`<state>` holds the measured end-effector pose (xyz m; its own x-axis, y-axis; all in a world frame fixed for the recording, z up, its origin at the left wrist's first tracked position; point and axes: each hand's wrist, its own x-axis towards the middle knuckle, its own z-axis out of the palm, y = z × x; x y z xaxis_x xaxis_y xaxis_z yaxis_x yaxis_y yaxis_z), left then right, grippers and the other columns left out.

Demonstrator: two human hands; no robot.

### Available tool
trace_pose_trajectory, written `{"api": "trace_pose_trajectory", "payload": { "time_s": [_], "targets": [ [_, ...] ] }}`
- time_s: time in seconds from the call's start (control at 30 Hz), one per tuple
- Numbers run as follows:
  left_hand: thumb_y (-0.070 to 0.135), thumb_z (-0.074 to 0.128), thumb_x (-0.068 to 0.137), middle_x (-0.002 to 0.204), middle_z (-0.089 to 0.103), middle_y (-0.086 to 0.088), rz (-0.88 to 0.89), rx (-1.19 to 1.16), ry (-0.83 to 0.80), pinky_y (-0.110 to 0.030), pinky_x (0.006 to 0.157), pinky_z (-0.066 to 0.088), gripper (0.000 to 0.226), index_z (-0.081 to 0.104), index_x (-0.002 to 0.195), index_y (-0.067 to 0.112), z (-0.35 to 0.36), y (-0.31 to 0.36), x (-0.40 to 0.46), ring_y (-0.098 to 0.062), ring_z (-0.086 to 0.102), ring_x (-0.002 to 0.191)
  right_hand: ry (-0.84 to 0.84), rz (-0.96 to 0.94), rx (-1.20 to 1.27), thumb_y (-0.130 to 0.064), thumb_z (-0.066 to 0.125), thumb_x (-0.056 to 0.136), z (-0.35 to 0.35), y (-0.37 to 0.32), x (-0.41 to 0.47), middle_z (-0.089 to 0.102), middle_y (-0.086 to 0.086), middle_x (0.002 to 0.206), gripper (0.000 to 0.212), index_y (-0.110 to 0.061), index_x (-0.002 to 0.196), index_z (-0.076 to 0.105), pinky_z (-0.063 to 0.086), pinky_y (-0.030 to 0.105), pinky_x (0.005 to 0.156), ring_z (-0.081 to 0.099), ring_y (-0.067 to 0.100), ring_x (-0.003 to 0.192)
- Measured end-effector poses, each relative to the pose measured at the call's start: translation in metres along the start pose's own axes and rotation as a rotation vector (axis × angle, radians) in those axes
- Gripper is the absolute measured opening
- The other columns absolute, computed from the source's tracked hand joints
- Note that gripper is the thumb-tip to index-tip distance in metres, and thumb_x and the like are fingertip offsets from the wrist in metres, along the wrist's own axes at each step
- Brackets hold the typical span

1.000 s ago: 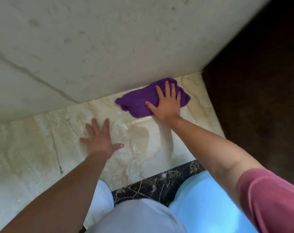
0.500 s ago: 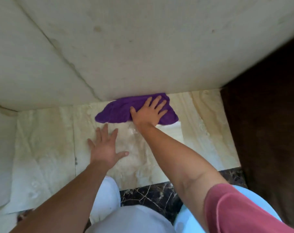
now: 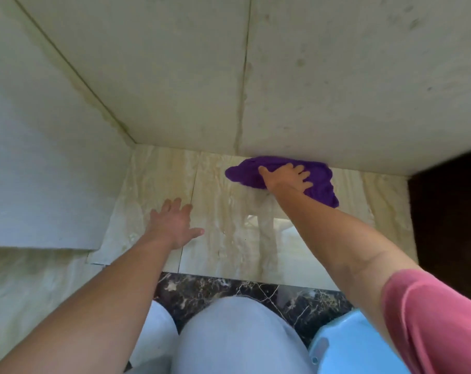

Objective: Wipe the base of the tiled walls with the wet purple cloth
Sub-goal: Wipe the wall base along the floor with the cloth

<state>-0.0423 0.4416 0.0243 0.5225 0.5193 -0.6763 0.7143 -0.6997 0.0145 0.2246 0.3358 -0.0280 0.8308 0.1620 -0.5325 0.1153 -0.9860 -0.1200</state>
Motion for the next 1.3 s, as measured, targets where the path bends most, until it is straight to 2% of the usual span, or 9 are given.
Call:
{"api": "trace_pose_trajectory", "payload": {
  "time_s": [0.13,0.37,0.63,0.73,0.83,0.9,1.03,1.17,1.3],
  "targets": [
    [0.052,0.04,0.099,0.146,0.048,-0.015,-0.028,-0.301,0.088,-0.044,0.104,0.042,0.062,0.043,0.144,0.01,-0.016,0.026,0.029,-0.034,0.046,0.13,0.058,-0.062,-0.013,-0.071,0.044,0.084,-0.01,0.005,0.001,0.032,0.017,0.157,0.093,-0.007,0.15,0.032,0.024,0.056,0.113,0.028,0.039,0.143],
    [0.045,0.049,0.097,0.144,0.053,-0.015,0.142,-0.623,0.131,-0.039,0.102,0.045,0.064,0.033,0.151,0.013,-0.052,0.1,0.057,-0.035,0.051,0.129,0.018,-0.08,-0.017,-0.058,0.045,0.093,-0.034,0.051,0.01,0.025,0.021,0.16,0.078,-0.012,0.154,0.026,0.028,0.052,0.116,0.026,0.04,0.145],
    [0.044,0.07,0.086,0.142,0.055,-0.017,-0.005,-0.911,0.178,-0.034,0.109,0.039,0.071,0.047,0.139,0.002,-0.042,0.181,0.137,-0.031,0.053,0.13,0.089,-0.063,0.282,-0.067,0.048,0.085,0.004,0.063,0.038,0.01,0.016,0.166,0.091,-0.018,0.156,0.02,0.018,0.055,0.119,0.006,0.035,0.152],
    [0.031,0.079,0.079,0.125,0.065,-0.018,-0.04,-1.101,0.087,-0.036,0.096,0.051,0.058,0.058,0.125,0.001,-0.042,0.217,0.143,-0.029,0.065,0.108,0.089,-0.066,0.429,-0.069,0.049,0.083,0.003,0.073,0.047,0.019,0.011,0.164,0.092,-0.018,0.156,0.023,0.021,0.049,0.12,0.014,0.031,0.152],
    [0.004,0.069,0.074,0.095,0.071,-0.017,-0.004,-1.395,-0.073,-0.046,0.086,0.056,0.009,0.069,0.082,0.007,-0.036,0.242,0.135,-0.028,0.065,0.085,0.103,-0.06,0.566,-0.067,0.048,0.086,-0.002,0.078,0.047,0.028,0.009,0.161,0.088,-0.017,0.155,0.028,0.025,0.047,0.118,0.024,0.029,0.149],
    [-0.003,0.06,0.07,0.086,0.067,-0.018,0.023,-1.497,-0.071,-0.048,0.086,0.055,0.016,0.066,0.067,0.012,-0.035,0.243,0.134,-0.03,0.064,0.085,0.166,-0.073,0.521,-0.066,0.044,0.089,-0.003,0.08,0.042,0.03,0.01,0.16,0.082,-0.018,0.154,0.03,0.025,0.05,0.117,0.026,0.03,0.147],
    [0.007,0.059,0.085,0.121,0.064,-0.018,0.022,-0.931,0.231,-0.04,0.1,0.047,0.033,0.061,0.118,0.009,-0.026,0.208,0.143,-0.036,0.061,0.114,0.238,-0.129,0.204,-0.065,0.034,0.094,0.013,0.076,0.034,0.014,0.014,0.165,0.075,-0.023,0.156,0.022,0.014,0.06,0.118,0.01,0.036,0.152],
    [0.015,0.059,0.086,0.137,0.049,-0.013,0.028,-0.496,0.435,-0.043,0.101,0.039,0.05,0.048,0.135,0.016,0.006,0.131,0.12,-0.032,0.046,0.124,0.366,-0.189,0.082,-0.064,0.036,0.093,0.035,0.071,0.025,0.017,0.016,0.165,0.071,-0.028,0.154,0.028,0.01,0.063,0.118,0.009,0.04,0.151],
    [0.056,0.053,0.09,0.161,0.016,-0.014,0.024,-0.139,0.308,-0.06,0.114,0.019,0.072,0.027,0.151,0.027,0.051,0.03,0.077,-0.037,0.012,0.148,0.35,-0.203,-0.05,-0.07,0.028,0.09,0.049,0.068,0.041,0.016,0.017,0.165,0.077,-0.027,0.155,0.029,0.005,0.066,0.117,0.002,0.041,0.152]
  ]
}}
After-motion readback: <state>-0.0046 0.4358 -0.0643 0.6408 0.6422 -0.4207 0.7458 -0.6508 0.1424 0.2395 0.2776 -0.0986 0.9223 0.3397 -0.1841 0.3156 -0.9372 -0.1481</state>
